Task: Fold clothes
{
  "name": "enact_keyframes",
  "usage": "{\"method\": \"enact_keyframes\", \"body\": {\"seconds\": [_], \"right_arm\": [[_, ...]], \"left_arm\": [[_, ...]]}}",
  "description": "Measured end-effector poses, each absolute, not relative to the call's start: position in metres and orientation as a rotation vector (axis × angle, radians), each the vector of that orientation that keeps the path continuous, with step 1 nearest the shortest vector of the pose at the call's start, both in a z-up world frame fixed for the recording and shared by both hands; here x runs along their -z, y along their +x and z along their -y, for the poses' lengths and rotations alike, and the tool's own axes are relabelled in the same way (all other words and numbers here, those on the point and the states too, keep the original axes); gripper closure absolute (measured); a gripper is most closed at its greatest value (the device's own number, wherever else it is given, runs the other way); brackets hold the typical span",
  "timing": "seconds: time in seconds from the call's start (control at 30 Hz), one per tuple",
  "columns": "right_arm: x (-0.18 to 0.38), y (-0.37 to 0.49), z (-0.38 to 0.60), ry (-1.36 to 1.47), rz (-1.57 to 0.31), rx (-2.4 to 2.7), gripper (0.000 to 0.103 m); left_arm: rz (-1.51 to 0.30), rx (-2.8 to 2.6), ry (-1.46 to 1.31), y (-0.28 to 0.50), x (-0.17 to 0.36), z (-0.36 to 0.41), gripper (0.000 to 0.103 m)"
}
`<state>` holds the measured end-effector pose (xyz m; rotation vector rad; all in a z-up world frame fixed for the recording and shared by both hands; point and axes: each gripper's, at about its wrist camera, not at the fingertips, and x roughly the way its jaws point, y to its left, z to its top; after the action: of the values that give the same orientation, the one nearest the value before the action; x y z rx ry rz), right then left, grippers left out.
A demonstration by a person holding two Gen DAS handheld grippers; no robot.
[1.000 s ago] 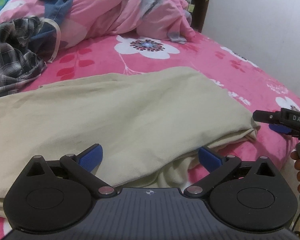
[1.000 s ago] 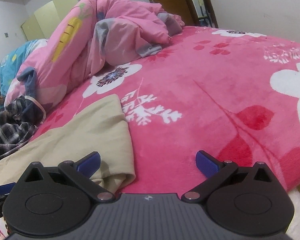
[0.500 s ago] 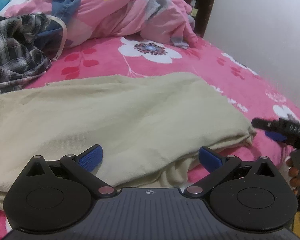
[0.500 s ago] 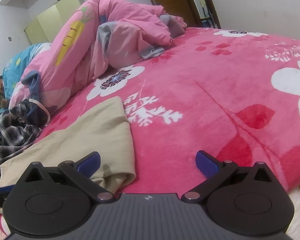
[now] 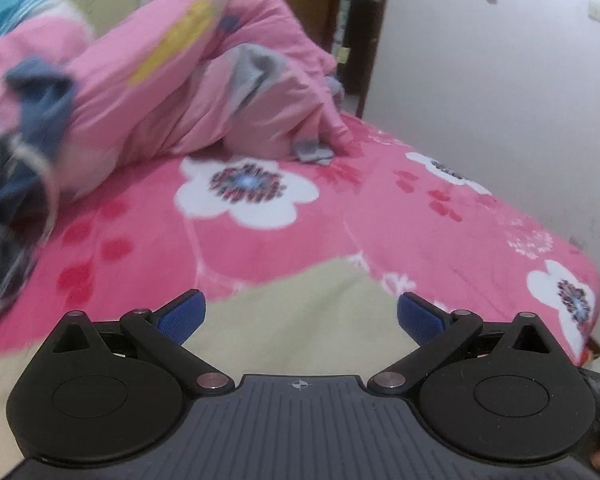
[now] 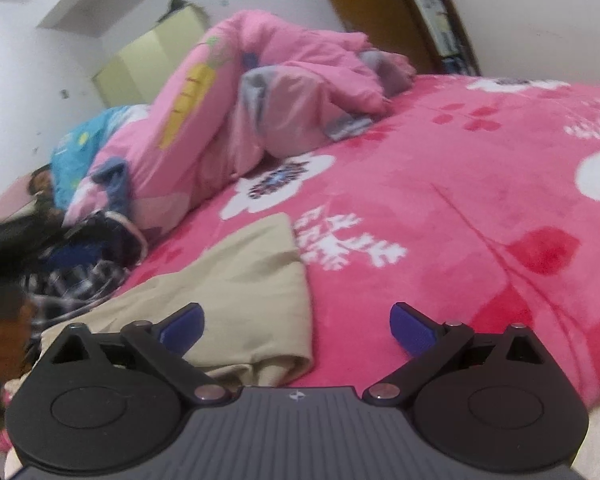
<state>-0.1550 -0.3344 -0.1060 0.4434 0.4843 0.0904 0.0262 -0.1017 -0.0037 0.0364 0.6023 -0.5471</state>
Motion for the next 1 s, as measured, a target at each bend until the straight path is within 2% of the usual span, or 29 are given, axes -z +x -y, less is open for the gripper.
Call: {"method": "enact_keyframes", "body": {"seconds": [0.13, 0.23, 0.27, 0.33, 0.37, 0.43, 0.53, 0.6, 0.63, 0.67, 0.8, 0.83, 1.0], "right_arm": [[0.108, -0.147, 0.335, 0.426, -0.49, -0.124, 0.021], [0.112, -0.141, 0.336, 0.433, -0.513, -0.141, 0.028], [0.114, -0.139, 0.336, 0.434, -0.52, -0.149, 0.033], [0.116, -0.136, 0.336, 0.431, -0.531, -0.162, 0.036], [0.117, -0.136, 0.336, 0.431, -0.534, -0.17, 0.042], [0.118, -0.137, 0.335, 0.432, -0.539, -0.186, 0.05], [0.118, -0.136, 0.337, 0.458, -0.548, -0.219, 0.066], [0.119, -0.136, 0.338, 0.471, -0.546, -0.226, 0.075], [0.119, -0.135, 0.339, 0.478, -0.544, -0.228, 0.085], [0.118, -0.138, 0.338, 0.482, -0.541, -0.227, 0.088], [0.113, -0.152, 0.337, 0.5, -0.529, -0.22, 0.091], [0.112, -0.155, 0.336, 0.504, -0.526, -0.218, 0.092], [0.112, -0.168, 0.335, 0.526, -0.53, -0.21, 0.092]], "left_arm": [[-0.673, 0.565, 0.068, 0.07, 0.017, 0.141, 0.009], [-0.751, 0.585, 0.095, 0.101, 0.031, 0.171, 0.025], [-0.776, 0.588, 0.11, 0.109, 0.036, 0.18, 0.028], [-0.82, 0.589, 0.133, 0.123, 0.047, 0.195, 0.034], [-0.84, 0.591, 0.144, 0.128, 0.052, 0.2, 0.044], [-0.874, 0.596, 0.156, 0.135, 0.061, 0.207, 0.051], [-0.869, 0.606, 0.159, 0.132, 0.067, 0.211, 0.072], [-0.847, 0.584, 0.177, 0.128, 0.069, 0.213, 0.078], [-0.835, 0.575, 0.184, 0.128, 0.069, 0.215, 0.081], [-0.818, 0.563, 0.193, 0.125, 0.068, 0.217, 0.087], [-0.747, 0.509, 0.223, 0.118, 0.065, 0.218, 0.097], [-0.735, 0.496, 0.221, 0.119, 0.064, 0.217, 0.103], [-0.742, 0.43, 0.2, 0.132, 0.07, 0.208, 0.103]]}}
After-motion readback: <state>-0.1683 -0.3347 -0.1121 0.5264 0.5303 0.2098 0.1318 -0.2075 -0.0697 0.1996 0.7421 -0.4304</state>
